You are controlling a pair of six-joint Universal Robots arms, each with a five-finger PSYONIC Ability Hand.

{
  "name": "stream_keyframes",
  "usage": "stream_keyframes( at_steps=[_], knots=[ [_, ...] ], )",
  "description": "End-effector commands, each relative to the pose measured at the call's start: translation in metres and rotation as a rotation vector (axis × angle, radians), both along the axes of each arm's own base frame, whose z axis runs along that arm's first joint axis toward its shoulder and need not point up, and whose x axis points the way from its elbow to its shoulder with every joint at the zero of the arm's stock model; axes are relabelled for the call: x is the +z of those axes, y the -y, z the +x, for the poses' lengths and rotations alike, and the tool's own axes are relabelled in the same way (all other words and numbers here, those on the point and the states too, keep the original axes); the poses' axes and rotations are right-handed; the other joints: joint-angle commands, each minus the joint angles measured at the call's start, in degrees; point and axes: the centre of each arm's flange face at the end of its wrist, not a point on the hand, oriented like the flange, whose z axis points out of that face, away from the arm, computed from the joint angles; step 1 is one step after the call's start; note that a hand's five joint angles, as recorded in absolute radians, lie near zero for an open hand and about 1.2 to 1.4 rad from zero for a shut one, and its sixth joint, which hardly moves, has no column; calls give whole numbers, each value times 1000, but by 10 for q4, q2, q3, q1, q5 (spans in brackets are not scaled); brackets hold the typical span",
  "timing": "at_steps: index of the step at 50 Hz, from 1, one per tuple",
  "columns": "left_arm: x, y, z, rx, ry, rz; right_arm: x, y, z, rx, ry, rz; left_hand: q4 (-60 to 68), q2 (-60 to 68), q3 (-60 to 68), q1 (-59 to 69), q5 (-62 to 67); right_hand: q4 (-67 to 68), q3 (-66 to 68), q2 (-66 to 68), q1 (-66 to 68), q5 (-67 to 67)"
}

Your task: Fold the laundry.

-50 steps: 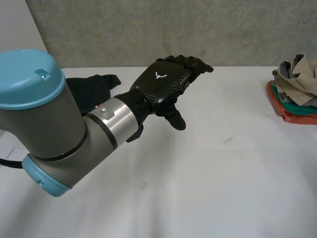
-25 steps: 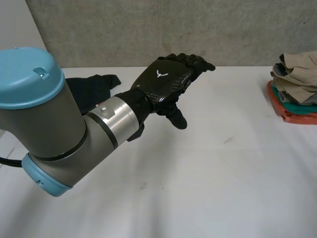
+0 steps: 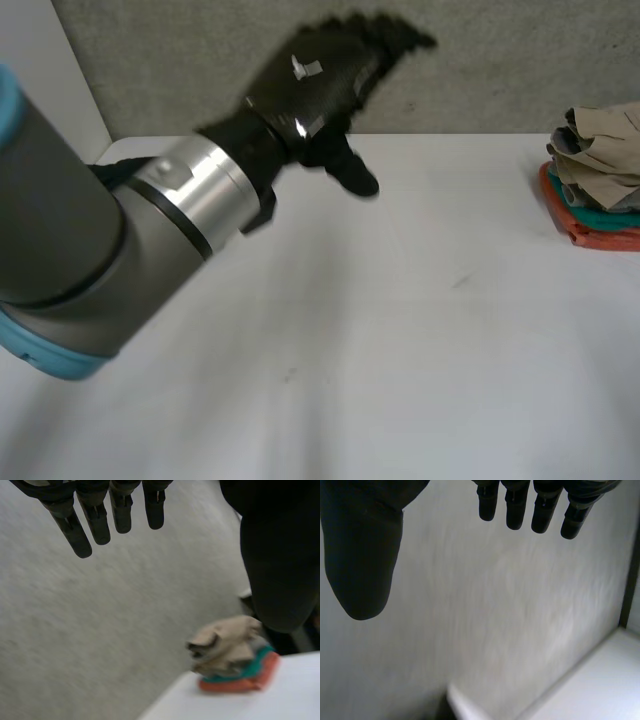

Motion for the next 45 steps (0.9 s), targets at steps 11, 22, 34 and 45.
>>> stream_keyframes(
  at_steps=[11,22,34,45],
  knots=[
    [-15,167,148,727,72,-87,-44,-127,322,1171,105,108,9,6,3,6,1,-19,-20,-22,-33,-25],
    [-172,249,184,646,557,-37,-150,-180,362,1176,67,632,12,10,6,9,4,-19,-20,-22,-33,-25],
    [-234,281,197,610,621,-43,-178,-187,354,1102,34,726,155,152,149,152,147,-19,-20,-22,-33,-25],
    [-234,287,190,638,620,-64,-180,-187,352,1093,39,718,683,681,677,680,675,-19,-20,-22,-33,-25]
  ],
)
